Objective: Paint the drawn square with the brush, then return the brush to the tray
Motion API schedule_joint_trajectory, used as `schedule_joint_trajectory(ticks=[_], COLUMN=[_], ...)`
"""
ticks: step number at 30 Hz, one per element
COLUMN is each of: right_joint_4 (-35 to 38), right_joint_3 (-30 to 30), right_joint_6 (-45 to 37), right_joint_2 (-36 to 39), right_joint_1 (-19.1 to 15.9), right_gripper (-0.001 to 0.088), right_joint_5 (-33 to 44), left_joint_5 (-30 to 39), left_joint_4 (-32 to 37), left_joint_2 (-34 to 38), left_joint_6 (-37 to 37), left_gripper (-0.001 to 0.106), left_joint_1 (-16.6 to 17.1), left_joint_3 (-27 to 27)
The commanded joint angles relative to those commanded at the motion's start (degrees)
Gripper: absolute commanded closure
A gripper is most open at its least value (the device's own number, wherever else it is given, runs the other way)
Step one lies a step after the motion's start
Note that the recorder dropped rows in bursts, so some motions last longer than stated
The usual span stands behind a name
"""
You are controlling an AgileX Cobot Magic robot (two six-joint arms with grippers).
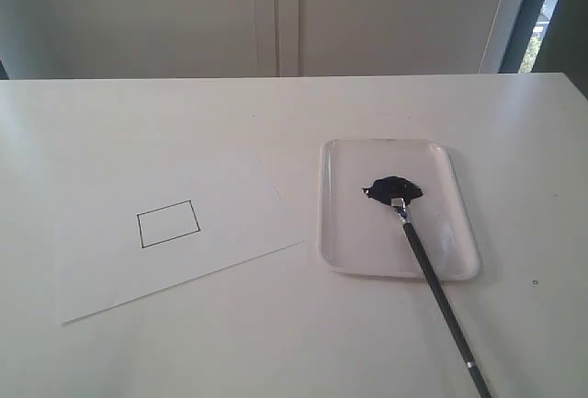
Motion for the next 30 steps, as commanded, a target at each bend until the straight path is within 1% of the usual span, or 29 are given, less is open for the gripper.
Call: schedule_joint_trajectory(ticks=[9,12,13,15,16,17,18,19,20,21,22,23,24,26,27,28,30], right_joint_4=[-0.5,0.4,1.4,3.2,3.2,3.2,3.2,3.2,3.2,3.2,3.7,3.8,3.8,3.8,3.8,3.8,3.8], right_joint_3=[0.0,0.0,0.0,0.0,0.0,0.0,0.0,0.0,0.0,0.0,0.0,0.0,0.0,0.0,0.0,0.0,0.0], right_joint_6=[-0.8,-0.4,-0.4,-0.4,-0.4,-0.4,-0.4,-0.4,-0.4,-0.4,-0.4,-0.4,-0.4,-0.4,-0.4,-0.4,-0.4], right_joint_2=[0.0,0.0,0.0,0.0,0.0,0.0,0.0,0.0,0.0,0.0,0.0,0.0,0.0,0.0,0.0,0.0,0.0], right_joint_1=[0.0,0.0,0.0,0.0,0.0,0.0,0.0,0.0,0.0,0.0,0.0,0.0,0.0,0.0,0.0,0.0,0.0], right_gripper=[0.0489,0.0489,0.0489,0.0489,0.0489,0.0489,0.0489,0.0489,0.0489,0.0489,0.0489,0.0489,0.0489,0.0489,0.0489,0.0489,0.0489], right_joint_5=[-0.9,-7.3,-10.9,-17.8,-22.0,-26.2,-29.6,-33.4,-39.2,-41.1,-42.7,-42.6,-41.8,-41.4,-42.4,-43.5,-45.1], left_joint_5=[-0.2,-0.2,-0.7,-2.6,-5.2,-7.3,-9.8,-12.1,-15.2,-16.1,-17.3,-19.1,-23.3,-27.9,-30.2,-31.5,-32.4], left_joint_4=[0.0,0.0,0.0,0.0,-0.6,-2.4,-5.9,-10.9,-23.6,-28.7,-31.5,-31.7,-31.6,-31.6,-31.6,-31.6,-31.6], left_joint_2=[0.0,0.0,0.0,0.0,0.0,0.0,0.0,0.0,0.0,0.0,0.0,0.0,0.0,0.0,0.0,0.0,0.0], left_joint_6=[0.0,0.0,0.0,1.3,1.7,1.4,1.1,-0.4,-3.7,-4.3,-4.3,-4.3,-4.2,-4.4,-4.9,-6.8,-7.6], left_gripper=[0.105,0.105,0.105,0.105,0.105,0.105,0.105,0.105,0.105,0.105,0.105,0.105,0.105,0.105,0.105,0.105,0.105], left_joint_1=[0.0,0.0,0.0,0.0,0.0,0.0,0.0,0.0,0.0,0.0,0.0,0.0,0.0,0.0,0.0,0.0,0.0], left_joint_3=[0.0,0.0,0.0,0.0,0.0,0.0,0.0,0.0,0.0,0.0,0.0,0.0,0.0,0.0,0.0,0.0,0.0])
